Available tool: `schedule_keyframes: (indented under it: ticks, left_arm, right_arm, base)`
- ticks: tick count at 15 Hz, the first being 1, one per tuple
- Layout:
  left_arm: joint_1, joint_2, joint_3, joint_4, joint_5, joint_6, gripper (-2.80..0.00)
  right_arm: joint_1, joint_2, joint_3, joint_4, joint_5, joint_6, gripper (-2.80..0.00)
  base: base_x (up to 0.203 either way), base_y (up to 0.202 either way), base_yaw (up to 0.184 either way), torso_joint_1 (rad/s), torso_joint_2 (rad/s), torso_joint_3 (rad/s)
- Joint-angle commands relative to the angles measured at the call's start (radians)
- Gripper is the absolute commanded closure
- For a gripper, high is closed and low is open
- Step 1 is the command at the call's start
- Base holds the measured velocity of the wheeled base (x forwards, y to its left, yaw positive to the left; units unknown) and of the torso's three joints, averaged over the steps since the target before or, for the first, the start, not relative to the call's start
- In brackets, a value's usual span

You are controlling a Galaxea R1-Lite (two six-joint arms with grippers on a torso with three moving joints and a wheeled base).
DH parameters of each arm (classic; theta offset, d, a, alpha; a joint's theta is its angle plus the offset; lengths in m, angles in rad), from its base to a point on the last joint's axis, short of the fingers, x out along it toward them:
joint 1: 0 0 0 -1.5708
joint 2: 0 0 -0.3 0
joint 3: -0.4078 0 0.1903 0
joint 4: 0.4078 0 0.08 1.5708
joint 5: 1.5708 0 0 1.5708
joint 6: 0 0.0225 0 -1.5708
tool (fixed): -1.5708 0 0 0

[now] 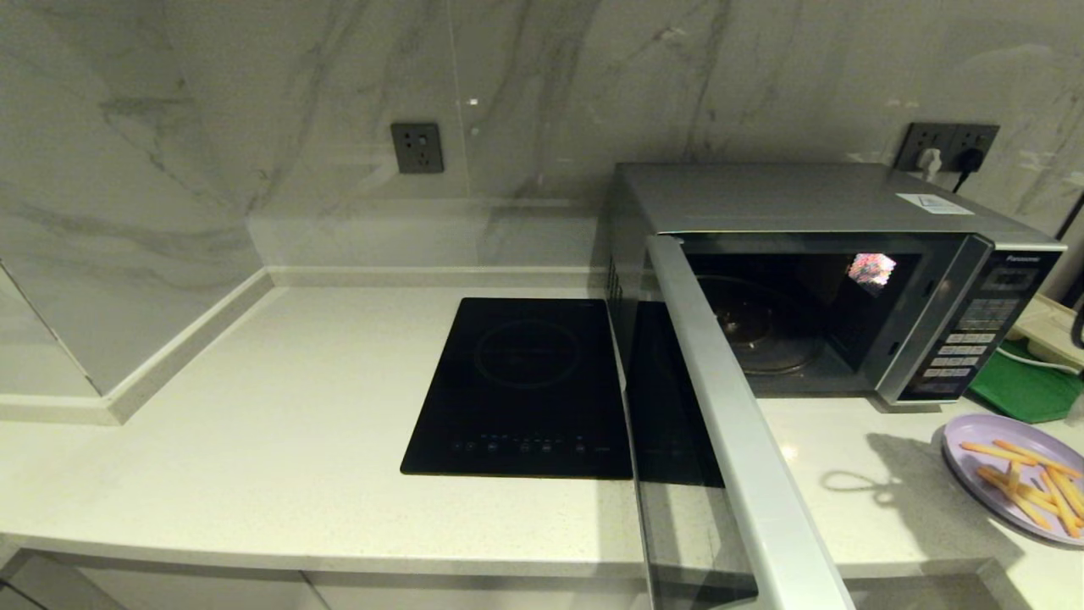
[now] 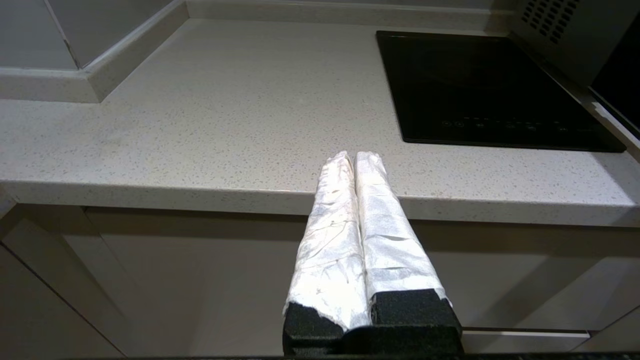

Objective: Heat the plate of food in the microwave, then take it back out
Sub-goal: Put the plate in the microwave oven

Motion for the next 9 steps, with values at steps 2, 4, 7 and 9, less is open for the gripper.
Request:
schedule_keyframes:
  ticks: [2,4,7,9]
  left_arm:
    - [0.000,0.000,0.000,0.000,0.000,0.000,0.00]
    - [0.000,0.000,0.000,0.000,0.000,0.000,0.00]
    - [0.000,0.000,0.000,0.000,0.000,0.000,0.00]
    - [0.000,0.000,0.000,0.000,0.000,0.000,0.00]
  right_arm:
    - [-0.331,0.056,0.017,-0.023,0.149,-0.062,-2.80]
    - [-0.480,0.110,0.037,-0.060,0.216,-0.155,-2.80]
    - [-0.537,0.188,0.099,-0.126,0.249,-0.238,-2.80]
    - [-0.533,0.233,0.129,-0.184,0.250,-0.255,-2.80]
  base:
    - [0.000,0.000,0.000,0.000,0.00,0.000]
    - [0.000,0.000,0.000,0.000,0.00,0.000]
    - [0.000,0.000,0.000,0.000,0.00,0.000]
    - [0.000,0.000,0.000,0.000,0.00,0.000]
